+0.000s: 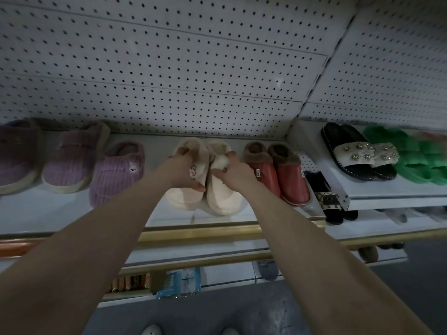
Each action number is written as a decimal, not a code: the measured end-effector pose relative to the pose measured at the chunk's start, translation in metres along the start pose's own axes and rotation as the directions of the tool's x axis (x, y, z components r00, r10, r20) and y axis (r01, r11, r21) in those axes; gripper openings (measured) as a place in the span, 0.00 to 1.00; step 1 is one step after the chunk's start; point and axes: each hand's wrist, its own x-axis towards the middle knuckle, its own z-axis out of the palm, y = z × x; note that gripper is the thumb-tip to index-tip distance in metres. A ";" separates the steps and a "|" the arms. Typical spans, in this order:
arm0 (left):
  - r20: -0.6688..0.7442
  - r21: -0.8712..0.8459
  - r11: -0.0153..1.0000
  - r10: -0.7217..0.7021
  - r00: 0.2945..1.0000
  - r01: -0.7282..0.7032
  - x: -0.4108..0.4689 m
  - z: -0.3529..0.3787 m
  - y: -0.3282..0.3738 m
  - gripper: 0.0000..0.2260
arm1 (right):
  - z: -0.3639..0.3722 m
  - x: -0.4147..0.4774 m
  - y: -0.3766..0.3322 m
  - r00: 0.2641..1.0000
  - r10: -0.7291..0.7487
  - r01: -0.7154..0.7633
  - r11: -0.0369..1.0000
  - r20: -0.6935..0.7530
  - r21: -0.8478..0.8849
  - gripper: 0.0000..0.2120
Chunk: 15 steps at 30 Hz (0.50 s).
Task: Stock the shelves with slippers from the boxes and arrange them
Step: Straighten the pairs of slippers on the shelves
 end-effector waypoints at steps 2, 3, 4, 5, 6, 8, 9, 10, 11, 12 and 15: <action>0.014 0.002 1.000 -0.006 1.000 0.006 -0.001 0.002 0.004 0.54 | 0.001 0.001 0.000 1.000 0.018 -0.018 1.000 -0.013 -0.001 0.36; 0.017 0.012 1.000 -0.009 1.000 0.008 -0.001 0.003 0.006 0.54 | 0.002 0.002 -0.001 1.000 0.023 -0.023 1.000 -0.017 -0.007 0.36; 0.014 0.024 1.000 -0.011 1.000 0.011 -0.001 0.004 0.006 0.54 | 0.003 0.002 -0.002 0.999 0.026 -0.026 1.000 -0.020 -0.011 0.36; 0.006 0.031 0.999 -0.016 1.000 0.016 -0.001 0.004 0.006 0.54 | 0.003 0.002 -0.003 0.999 0.027 -0.027 1.000 -0.023 -0.012 0.36; -0.010 0.028 0.999 -0.022 1.000 0.022 -0.001 0.005 0.006 0.54 | 0.004 0.002 -0.005 0.999 0.027 -0.027 1.000 -0.027 -0.007 0.36; -0.037 0.009 0.999 -0.042 0.998 0.042 -0.001 0.007 0.004 0.53 | 0.005 0.001 -0.007 0.999 0.023 -0.023 1.000 -0.037 -0.003 0.35; -0.047 -0.003 0.999 -0.053 0.997 0.053 -0.001 0.007 0.003 0.53 | 0.005 0.000 -0.008 0.999 0.018 -0.018 1.000 -0.040 0.003 0.34; -0.055 -0.015 0.998 -0.063 0.996 0.063 -0.001 0.008 0.002 0.53 | 0.005 0.000 -0.009 0.999 0.010 -0.010 1.000 -0.038 0.017 0.34; -0.058 -0.025 0.997 -0.073 0.996 0.072 -0.002 0.008 0.001 0.53 | 0.005 -0.001 -0.010 1.000 0.003 -0.002 1.000 -0.027 0.030 0.35; -0.062 -0.032 0.997 -0.078 0.995 0.077 -0.002 0.008 0.000 0.53 | 0.006 -0.001 -0.010 1.000 -0.002 0.002 0.999 -0.012 0.040 0.37; -0.071 -0.046 0.996 -0.075 0.995 0.072 -0.004 0.007 -0.006 0.52 | 0.007 -0.003 -0.012 1.000 0.011 -0.011 0.999 0.016 0.050 0.41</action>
